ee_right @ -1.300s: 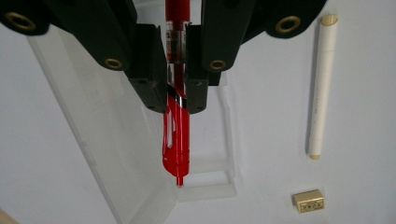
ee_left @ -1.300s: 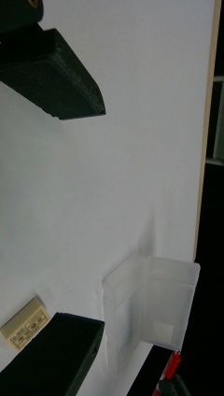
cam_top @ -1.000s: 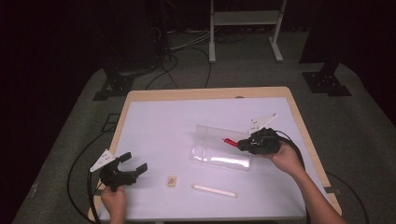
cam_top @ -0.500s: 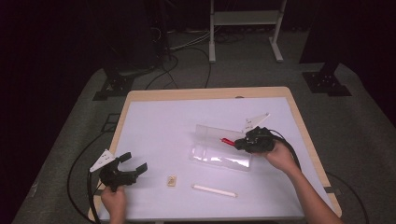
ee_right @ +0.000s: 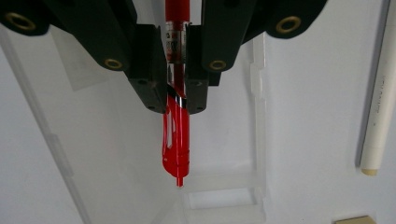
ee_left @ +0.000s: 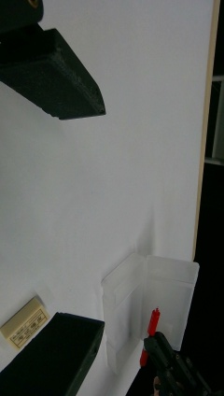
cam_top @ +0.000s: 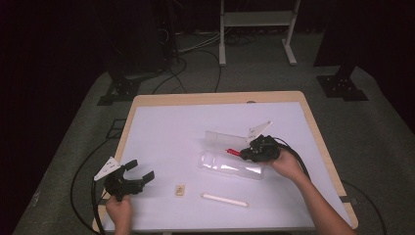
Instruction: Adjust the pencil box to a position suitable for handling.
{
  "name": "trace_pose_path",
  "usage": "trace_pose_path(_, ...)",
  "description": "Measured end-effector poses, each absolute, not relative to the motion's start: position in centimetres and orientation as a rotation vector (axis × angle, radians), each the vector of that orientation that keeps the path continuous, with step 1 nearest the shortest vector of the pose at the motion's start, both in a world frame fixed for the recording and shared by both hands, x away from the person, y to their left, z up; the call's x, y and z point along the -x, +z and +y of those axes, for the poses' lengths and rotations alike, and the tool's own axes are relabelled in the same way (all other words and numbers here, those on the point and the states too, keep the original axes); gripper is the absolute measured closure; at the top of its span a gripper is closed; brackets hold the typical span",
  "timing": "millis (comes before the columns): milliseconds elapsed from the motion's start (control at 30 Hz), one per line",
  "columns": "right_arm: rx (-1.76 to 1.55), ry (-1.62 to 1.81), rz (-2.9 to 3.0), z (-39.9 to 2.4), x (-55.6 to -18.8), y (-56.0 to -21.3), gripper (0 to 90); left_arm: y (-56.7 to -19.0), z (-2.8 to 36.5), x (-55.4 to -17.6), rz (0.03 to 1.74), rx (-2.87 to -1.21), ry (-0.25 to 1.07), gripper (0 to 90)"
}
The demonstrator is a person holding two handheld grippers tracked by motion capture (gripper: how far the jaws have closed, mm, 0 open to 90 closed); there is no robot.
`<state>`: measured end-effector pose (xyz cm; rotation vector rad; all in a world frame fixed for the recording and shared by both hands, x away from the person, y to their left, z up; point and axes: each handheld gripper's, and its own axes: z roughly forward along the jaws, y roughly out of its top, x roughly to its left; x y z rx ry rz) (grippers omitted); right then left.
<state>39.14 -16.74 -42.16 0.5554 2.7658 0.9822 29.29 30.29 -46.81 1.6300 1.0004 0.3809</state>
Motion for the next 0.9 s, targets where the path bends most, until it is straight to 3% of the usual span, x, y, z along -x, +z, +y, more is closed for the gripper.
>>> trace_pose_path(900, -0.530, 0.940, 2.836, -14.6, -40.0, -44.5, 78.3, -46.8, 30.3, -29.3, 1.000, -1.628, 0.380, 0.1)
